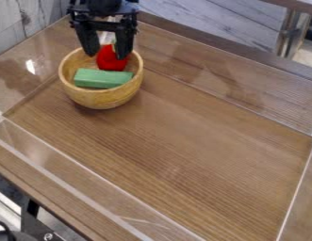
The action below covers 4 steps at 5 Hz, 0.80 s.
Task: Move the red fruit to the right
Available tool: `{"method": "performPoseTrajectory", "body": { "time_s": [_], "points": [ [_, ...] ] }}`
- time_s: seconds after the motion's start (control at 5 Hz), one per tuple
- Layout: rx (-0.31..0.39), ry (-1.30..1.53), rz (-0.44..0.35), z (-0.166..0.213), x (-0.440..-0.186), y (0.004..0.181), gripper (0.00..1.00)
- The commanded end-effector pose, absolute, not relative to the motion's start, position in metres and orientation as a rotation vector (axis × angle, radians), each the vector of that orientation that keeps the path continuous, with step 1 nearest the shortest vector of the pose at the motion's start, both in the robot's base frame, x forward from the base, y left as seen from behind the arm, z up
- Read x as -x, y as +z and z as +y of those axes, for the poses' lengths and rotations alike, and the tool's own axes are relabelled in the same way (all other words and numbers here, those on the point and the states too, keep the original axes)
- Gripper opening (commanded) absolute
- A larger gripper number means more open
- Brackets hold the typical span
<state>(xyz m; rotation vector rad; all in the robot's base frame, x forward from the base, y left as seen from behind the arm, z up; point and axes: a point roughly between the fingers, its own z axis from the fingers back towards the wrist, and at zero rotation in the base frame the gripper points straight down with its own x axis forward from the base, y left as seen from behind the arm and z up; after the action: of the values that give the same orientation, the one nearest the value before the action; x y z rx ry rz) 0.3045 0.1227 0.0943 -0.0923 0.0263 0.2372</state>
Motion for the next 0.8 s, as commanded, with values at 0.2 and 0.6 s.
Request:
{"method": "performPoseTrajectory", "body": {
  "time_s": [0.2,0.6],
  "points": [
    [0.083,0.286,-0.058,0.1305,-0.322,0.1054,1.0],
    [0.096,0.262,-0.073,0.1302,-0.3238,0.1111,1.0]
  ]
}}
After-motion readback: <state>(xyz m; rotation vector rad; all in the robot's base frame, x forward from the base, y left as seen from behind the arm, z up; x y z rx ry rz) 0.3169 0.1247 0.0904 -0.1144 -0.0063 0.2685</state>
